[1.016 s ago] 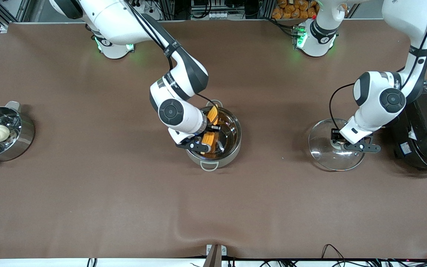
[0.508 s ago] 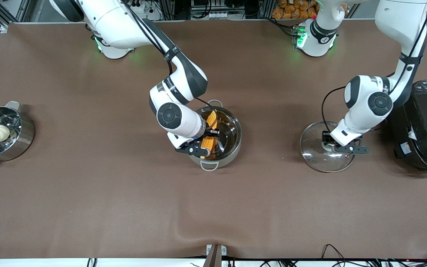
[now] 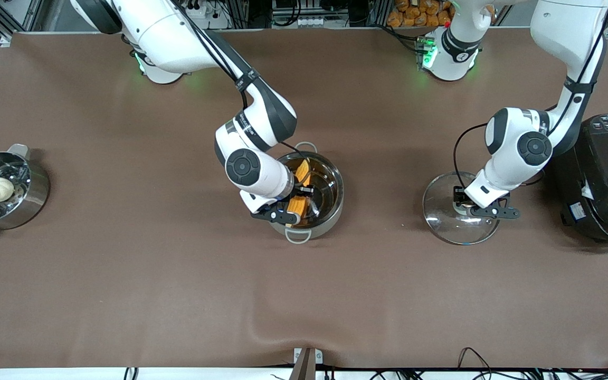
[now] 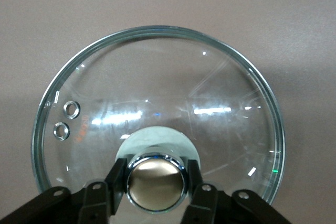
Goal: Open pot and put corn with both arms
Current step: 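Lower corn into the pot with the right gripper while the left gripper holds lid, then release the corn and lid, setting the lid on the table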
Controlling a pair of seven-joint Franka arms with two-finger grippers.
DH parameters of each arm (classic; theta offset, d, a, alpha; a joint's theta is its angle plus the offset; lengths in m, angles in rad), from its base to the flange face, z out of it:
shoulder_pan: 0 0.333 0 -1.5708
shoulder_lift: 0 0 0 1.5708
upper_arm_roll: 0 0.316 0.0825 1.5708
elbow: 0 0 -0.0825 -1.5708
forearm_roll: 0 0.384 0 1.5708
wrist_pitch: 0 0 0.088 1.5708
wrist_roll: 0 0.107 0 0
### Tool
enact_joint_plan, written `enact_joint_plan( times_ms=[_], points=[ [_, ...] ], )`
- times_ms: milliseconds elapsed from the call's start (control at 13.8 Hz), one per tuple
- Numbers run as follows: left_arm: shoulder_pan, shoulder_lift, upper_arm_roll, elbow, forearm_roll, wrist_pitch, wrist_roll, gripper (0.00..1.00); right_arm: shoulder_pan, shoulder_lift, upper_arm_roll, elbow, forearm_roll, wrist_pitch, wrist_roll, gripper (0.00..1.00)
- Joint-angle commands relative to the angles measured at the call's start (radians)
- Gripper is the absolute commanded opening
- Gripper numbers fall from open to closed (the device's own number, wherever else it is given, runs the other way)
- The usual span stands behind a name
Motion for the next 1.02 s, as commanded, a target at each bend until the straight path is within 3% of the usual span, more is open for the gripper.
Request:
enact_joint_plan(
  times_ms=[0, 218, 508, 798, 943],
  points=[
    [0.012, -0.01, -0.004, 0.029, -0.013, -0.004, 0.01, 1.0, 0.007, 0.01, -0.003, 0.034, 0.015, -0.01, 0.001, 1.0],
    [0.013, -0.05, -0.003, 0.101, -0.013, -0.133, 0.012, 1.0, -0.006, -0.009, -0.003, 0.034, 0.018, -0.014, 0.001, 1.0],
    [0.013, -0.123, -0.003, 0.326, -0.011, -0.499, 0.02, 1.0, -0.056, -0.075, -0.007, 0.034, 0.012, -0.085, -0.014, 1.0],
    [0.012, -0.18, -0.004, 0.537, -0.013, -0.804, 0.021, 1.0, -0.206, -0.182, -0.009, -0.023, 0.006, -0.235, -0.213, 1.0],
    [0.012, -0.183, -0.01, 0.633, -0.014, -0.949, 0.021, 1.0, -0.298, -0.26, -0.009, -0.101, 0.006, -0.284, -0.334, 1.0]
  ],
)
